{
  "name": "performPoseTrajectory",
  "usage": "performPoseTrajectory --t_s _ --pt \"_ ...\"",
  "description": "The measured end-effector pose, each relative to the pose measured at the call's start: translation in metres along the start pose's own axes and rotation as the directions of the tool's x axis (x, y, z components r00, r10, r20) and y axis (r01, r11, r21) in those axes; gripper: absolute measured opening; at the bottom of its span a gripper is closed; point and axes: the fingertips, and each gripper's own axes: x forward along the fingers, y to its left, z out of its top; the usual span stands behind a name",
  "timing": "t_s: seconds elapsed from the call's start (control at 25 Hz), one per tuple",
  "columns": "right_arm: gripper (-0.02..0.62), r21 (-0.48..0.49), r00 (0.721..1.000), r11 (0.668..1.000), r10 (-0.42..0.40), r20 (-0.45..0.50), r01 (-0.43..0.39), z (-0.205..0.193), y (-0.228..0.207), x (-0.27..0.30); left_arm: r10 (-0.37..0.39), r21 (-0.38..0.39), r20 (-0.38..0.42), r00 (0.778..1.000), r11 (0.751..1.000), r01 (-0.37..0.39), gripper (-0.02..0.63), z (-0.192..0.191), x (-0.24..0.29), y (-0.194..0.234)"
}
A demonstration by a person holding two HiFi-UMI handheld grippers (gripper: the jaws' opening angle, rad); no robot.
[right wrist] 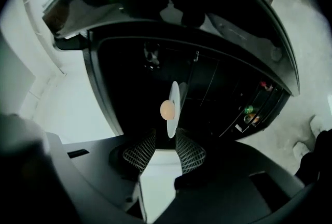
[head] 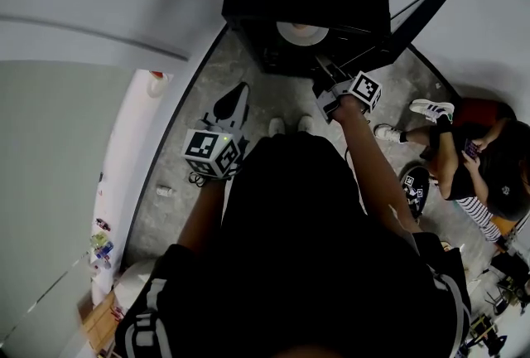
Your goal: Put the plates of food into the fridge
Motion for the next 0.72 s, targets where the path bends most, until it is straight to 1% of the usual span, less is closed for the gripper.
performPoseTrajectory --t_s 0.08,0.2,0.44,0.56,0.72 --pt "0.114 -0.023 1.000 1.000 0.016 -0.008 -0.016 0.001 0.006 -0.004 -0.010 0.002 0.000 1.000 1.000 0.010 0.023 0.001 0.003 0.001" --pt "0.112 -0.088 0.999 0.995 0.039 -0.025 -0.041 0.001 0.019 -0.014 -0.026 0.005 -0.002 1.000 1.000 0.026 0.023 0.001 0.008 -0.001" --pt "0.112 -0.200 0.993 0.974 0.089 -0.075 -0.103 -0.009 0.052 -0.033 -0.058 0.012 -0.008 0.998 0.998 0.058 0.023 0.001 0.019 -0.006" --pt "0.112 -0.285 0.992 0.953 0.074 -0.100 -0.100 -0.015 0.066 -0.045 -0.067 0.010 -0.008 0.998 0.998 0.067 0.023 0.002 0.021 -0.007" --pt "0.109 -0.366 0.991 0.926 0.050 -0.122 -0.092 -0.022 0.078 -0.062 -0.066 0.004 -0.007 0.998 0.998 0.066 0.023 0.002 0.020 -0.007"
